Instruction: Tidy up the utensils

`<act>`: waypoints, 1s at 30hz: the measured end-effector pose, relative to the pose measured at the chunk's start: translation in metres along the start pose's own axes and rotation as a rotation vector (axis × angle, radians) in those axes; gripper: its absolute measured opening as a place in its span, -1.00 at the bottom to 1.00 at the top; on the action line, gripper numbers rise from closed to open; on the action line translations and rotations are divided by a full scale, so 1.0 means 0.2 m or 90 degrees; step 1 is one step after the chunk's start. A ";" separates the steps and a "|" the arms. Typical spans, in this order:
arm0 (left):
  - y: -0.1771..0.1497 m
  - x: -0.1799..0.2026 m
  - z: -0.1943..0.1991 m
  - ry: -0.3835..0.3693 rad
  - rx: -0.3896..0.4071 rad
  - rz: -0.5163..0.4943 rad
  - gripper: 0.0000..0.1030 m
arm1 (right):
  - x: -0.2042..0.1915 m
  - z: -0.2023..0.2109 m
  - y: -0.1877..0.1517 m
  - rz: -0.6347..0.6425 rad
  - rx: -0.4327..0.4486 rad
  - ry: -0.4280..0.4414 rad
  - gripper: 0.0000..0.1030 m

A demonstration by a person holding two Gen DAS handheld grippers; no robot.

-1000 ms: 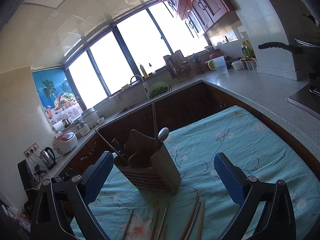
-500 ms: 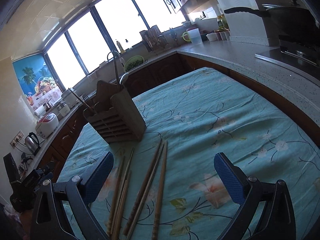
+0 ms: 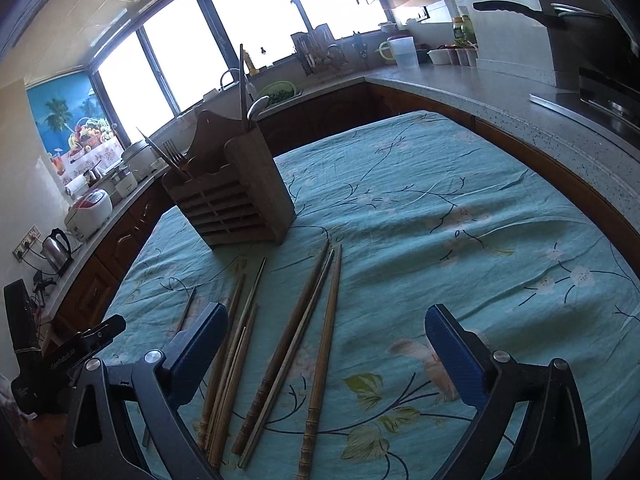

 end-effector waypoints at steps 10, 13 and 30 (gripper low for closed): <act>0.04 0.14 -0.21 -0.001 -0.045 -0.059 0.49 | -0.04 -0.19 0.04 0.015 -0.056 0.015 -0.05; 0.06 0.19 -0.27 -0.007 -0.060 -0.081 0.37 | -0.04 -0.26 0.07 0.020 -0.068 0.012 -0.20; 0.17 0.35 -0.55 -0.020 -0.112 -0.148 -0.12 | 0.05 -0.65 0.20 0.016 -0.150 -0.022 -0.49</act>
Point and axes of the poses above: each gripper's, at about its wrist camera, not at the fingertips, and z roughly against the way its jaws point, x to its right, y to its top, the point moved 1 cm from there along -z, roughly the way its jaws point, and after that the axes turned 12 degrees about y, right-handed, at the moved point
